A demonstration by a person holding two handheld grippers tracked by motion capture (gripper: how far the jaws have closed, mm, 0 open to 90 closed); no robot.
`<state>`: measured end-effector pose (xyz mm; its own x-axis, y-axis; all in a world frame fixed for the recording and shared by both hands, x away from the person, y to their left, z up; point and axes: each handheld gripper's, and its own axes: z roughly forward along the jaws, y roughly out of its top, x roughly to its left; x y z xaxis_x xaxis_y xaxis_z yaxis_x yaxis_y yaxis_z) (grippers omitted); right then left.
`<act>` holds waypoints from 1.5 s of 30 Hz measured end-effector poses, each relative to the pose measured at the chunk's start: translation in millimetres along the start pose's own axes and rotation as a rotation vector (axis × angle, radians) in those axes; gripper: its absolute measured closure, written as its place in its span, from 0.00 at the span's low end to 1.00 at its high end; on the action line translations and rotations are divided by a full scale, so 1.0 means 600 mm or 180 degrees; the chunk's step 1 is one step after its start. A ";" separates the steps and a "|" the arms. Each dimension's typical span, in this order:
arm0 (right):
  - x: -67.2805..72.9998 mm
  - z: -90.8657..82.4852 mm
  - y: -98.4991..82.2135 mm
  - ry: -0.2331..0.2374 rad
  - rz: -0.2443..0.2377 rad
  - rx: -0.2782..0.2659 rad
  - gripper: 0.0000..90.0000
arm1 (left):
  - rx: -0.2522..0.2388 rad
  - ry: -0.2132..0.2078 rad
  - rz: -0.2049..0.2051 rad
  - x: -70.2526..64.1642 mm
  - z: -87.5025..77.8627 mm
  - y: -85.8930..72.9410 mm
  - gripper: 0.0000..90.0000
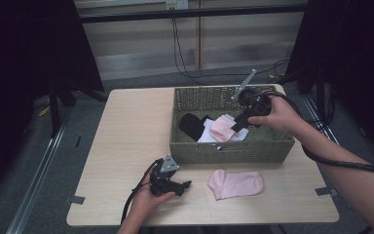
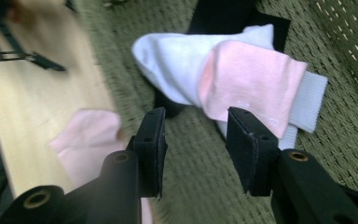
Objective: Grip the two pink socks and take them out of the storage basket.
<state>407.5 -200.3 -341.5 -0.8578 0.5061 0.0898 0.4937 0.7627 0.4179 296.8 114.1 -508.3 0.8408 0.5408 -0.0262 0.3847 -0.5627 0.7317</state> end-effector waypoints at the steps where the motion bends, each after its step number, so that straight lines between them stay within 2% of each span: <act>1: -0.005 0.007 0.001 -0.0030 0.0018 0.0014 0.63 | 0.0006 0.0004 0.0001 0.000 0.000 0.000 0.20; 7: -0.034 0.043 0.004 -0.0085 0.0150 0.0010 0.61 | 0.0003 0.0000 0.0000 0.000 0.000 0.000 0.20; 13: -0.065 0.076 -0.002 -0.0139 0.0268 0.0087 0.61 | 0.0003 0.0000 0.0000 0.000 0.000 0.000 0.20; 16: -0.078 0.087 -0.007 -0.0189 0.0319 0.0125 0.61 | 0.0007 0.0004 0.0002 0.000 0.000 0.000 0.20; 21: -0.099 0.101 -0.013 -0.0193 0.0490 0.0105 0.59 | 0.0002 0.0000 0.0003 0.000 0.000 0.000 0.20; 27: -0.111 0.120 -0.017 -0.0216 0.0596 0.0115 0.54 | 0.0008 0.0027 0.0014 0.000 -0.001 0.000 0.20; 28: -0.114 0.130 -0.018 -0.0204 0.0647 0.0167 0.53 | 0.0009 0.0027 0.0014 0.000 -0.001 0.000 0.20; 31: -0.116 0.137 -0.019 -0.0182 0.0699 0.0192 0.51 | 0.0005 -0.0013 -0.0003 -0.001 0.000 0.000 0.20; 32: -0.118 0.141 -0.020 -0.0135 0.0748 0.0180 0.59 | 0.0006 -0.0016 0.0000 -0.001 0.000 0.000 0.20; 34: -0.119 0.146 -0.021 -0.0075 0.0723 0.0216 0.69 | 0.0007 -0.0019 0.0004 -0.001 0.000 0.000 0.20; 37: -0.114 0.150 -0.019 0.0017 0.0701 0.0288 0.89 | 0.0005 -0.0023 0.0005 -0.001 0.000 0.000 0.20; 39: -0.111 0.149 -0.018 0.0125 0.0676 0.0327 1.00 | 0.0005 -0.0023 0.0006 -0.001 0.000 0.000 0.20; 43: -0.107 0.140 -0.015 0.0185 0.0643 0.0329 1.00 | 0.0009 -0.0021 0.0005 -0.001 0.000 0.000 0.20; 45: -0.102 0.122 -0.011 0.0211 0.0654 0.0301 1.00 | 0.0009 -0.0021 0.0006 -0.001 0.000 0.000 0.20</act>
<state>467.3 -206.6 -416.1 -0.7439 0.6294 0.2246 0.6674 0.6824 0.2984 296.5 113.8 -508.3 0.8440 0.5355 -0.0293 0.3841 -0.5655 0.7299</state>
